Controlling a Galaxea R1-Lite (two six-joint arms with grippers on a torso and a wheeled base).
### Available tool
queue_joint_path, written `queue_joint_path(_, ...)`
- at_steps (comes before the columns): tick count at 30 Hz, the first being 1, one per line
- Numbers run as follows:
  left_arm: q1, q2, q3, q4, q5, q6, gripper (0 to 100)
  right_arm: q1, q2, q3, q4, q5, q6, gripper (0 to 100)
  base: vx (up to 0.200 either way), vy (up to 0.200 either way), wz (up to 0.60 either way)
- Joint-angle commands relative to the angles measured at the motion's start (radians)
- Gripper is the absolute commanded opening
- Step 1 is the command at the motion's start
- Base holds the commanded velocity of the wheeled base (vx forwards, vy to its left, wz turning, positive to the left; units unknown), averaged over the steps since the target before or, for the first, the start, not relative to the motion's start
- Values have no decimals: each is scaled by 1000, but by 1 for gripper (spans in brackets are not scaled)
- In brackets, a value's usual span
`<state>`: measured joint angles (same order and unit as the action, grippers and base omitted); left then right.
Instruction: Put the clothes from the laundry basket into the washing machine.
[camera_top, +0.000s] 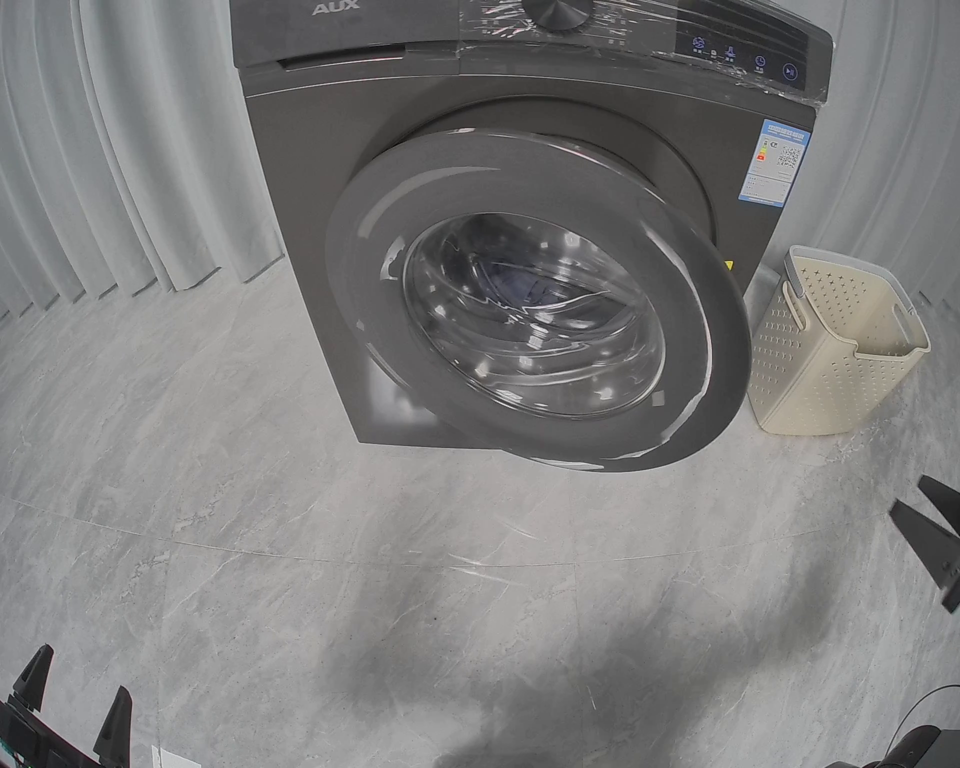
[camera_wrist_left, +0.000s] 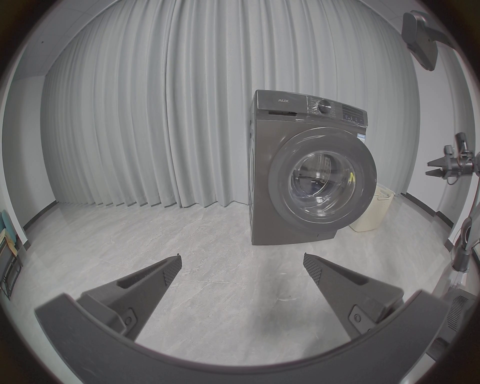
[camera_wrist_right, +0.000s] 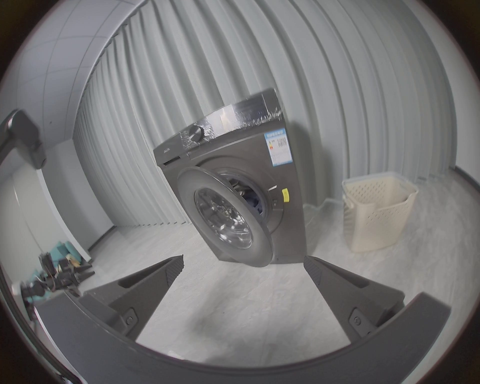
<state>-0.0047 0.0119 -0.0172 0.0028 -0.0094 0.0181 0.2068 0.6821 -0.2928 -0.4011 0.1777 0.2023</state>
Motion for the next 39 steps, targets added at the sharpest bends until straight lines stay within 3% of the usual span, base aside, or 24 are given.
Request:
queue_joint_path(1,0,-10,16,0,0,0,100,356,761,-186,-372,-72,233,100,0,0,0)
queue_joint_path(5,0,-10,16,0,0,-1,100,444,826,-204,-380,-81,259,100,0,0,0)
queue_joint_path(13,0,-9,16,0,0,-3,100,471,887,-304,-443,-83,266,100,0,0,0)
queue_joint_path(18,0,-9,16,0,0,-4,100,450,936,-373,-447,-101,266,100,80,-80,0)
queue_joint_path(29,0,-9,16,0,0,-3,100,281,942,-502,-449,-99,255,100,182,-200,0)
queue_joint_path(35,0,-9,16,0,-1,-1,100,296,898,-447,-446,-99,252,100,0,-67,0)
queue_joint_path(39,0,-9,16,0,-1,-3,100,376,883,-384,-447,-102,235,100,0,0,0)
